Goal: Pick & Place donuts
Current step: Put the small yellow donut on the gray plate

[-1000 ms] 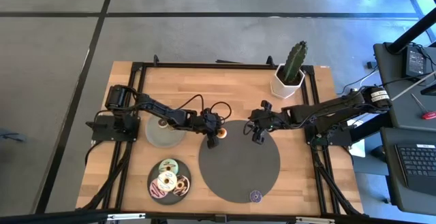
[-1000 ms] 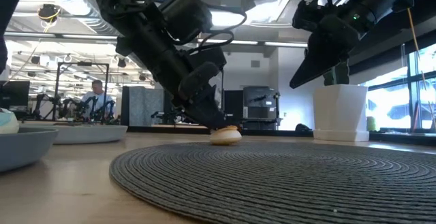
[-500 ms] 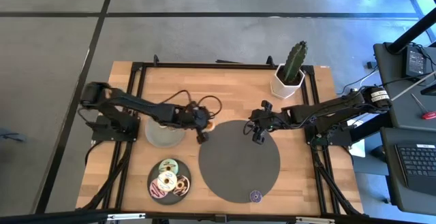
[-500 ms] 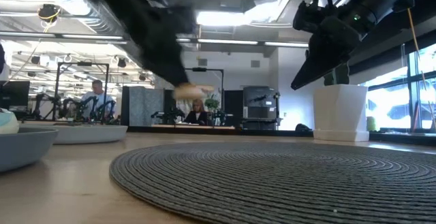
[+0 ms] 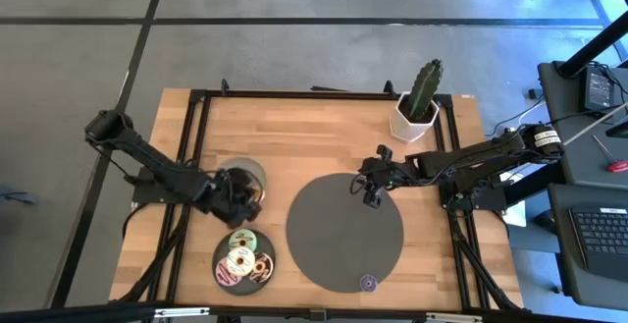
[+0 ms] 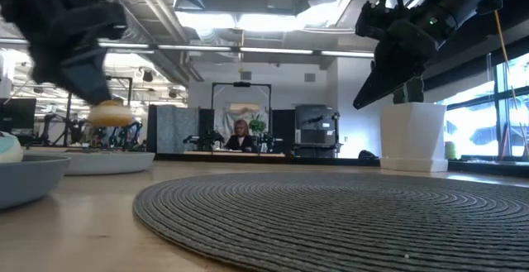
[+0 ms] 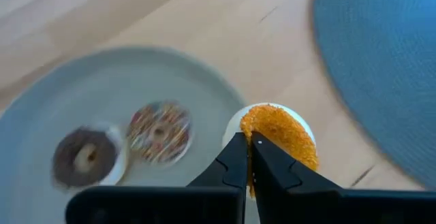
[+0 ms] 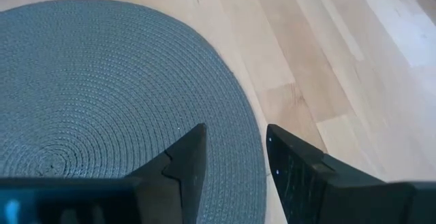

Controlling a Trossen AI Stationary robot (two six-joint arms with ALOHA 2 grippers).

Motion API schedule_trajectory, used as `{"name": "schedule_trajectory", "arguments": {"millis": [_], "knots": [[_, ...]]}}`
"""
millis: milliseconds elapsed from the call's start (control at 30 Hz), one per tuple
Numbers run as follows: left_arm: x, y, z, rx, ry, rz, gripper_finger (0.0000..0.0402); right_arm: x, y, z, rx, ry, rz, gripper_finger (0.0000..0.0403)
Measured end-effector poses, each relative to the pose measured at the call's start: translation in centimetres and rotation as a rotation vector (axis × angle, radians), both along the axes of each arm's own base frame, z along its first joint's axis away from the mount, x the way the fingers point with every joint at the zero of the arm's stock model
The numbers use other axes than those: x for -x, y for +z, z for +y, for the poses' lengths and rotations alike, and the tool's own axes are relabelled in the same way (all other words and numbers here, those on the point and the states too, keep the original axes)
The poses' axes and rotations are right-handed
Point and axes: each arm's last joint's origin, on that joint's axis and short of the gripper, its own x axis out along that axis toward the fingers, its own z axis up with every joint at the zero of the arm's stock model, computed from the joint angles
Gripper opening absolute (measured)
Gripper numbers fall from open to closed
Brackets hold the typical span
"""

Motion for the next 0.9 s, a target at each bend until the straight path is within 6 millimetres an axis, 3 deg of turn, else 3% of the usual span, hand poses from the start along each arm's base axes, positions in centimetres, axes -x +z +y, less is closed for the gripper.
{"name": "schedule_trajectory", "arguments": {"millis": [400,900], "knots": [[3.9,-0.7,-0.7,0.022,0.242,0.114,0.0005,0.0,0.0,0.0,-0.003,-0.003,-0.001,0.0155],[3.0,-3.1,-1.1,-0.053,0.314,0.215,0.0007,-0.1,0.1,0.0,-0.004,-0.004,-0.009,0.0155]]}}
